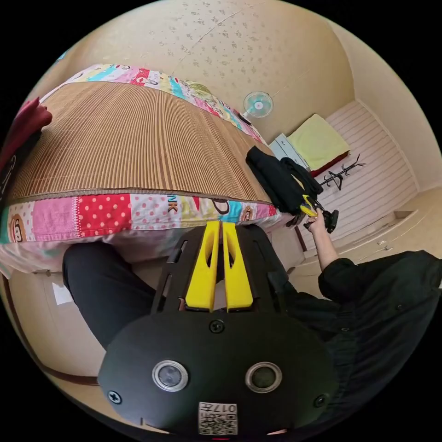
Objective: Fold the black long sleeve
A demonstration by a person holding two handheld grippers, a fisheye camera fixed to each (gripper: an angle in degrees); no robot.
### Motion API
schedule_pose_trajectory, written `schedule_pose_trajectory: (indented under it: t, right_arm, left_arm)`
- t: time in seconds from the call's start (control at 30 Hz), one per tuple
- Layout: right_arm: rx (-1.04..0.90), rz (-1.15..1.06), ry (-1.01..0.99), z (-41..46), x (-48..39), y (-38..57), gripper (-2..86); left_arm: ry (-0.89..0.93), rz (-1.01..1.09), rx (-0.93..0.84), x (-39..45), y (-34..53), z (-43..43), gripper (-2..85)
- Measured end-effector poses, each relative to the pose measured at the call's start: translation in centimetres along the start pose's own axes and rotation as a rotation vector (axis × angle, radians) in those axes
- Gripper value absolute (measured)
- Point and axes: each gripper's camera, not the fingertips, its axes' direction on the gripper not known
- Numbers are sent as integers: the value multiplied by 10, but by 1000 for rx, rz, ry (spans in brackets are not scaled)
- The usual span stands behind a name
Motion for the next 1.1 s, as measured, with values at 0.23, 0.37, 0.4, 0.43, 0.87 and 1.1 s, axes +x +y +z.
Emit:
schedule_pose_trajectory:
  t: [0.23, 0.37, 0.4, 0.43, 0.87, 1.1]
  right_arm:
    - [24, -335, -200, -1, -112, 20, 42]
    - [-16, -525, -385, 3, -191, 89, 38]
    - [-34, -526, -420, 10, -200, 113, 37]
    - [-52, -525, -443, 15, -204, 124, 37]
    - [-671, -680, -529, 123, -237, 231, 50]
    - [-637, -724, -151, 208, -267, 151, 130]
  left_arm:
    - [281, 74, 76, 0, -9, -7, -7]
    - [349, 118, 69, -6, -13, -11, -10]
    - [346, 119, 68, -7, -13, -11, -10]
    - [337, 117, 68, -9, -15, -11, -10]
    - [319, 13, 57, -52, -11, -15, -10]
    - [266, -28, 27, -64, -7, -11, -10]
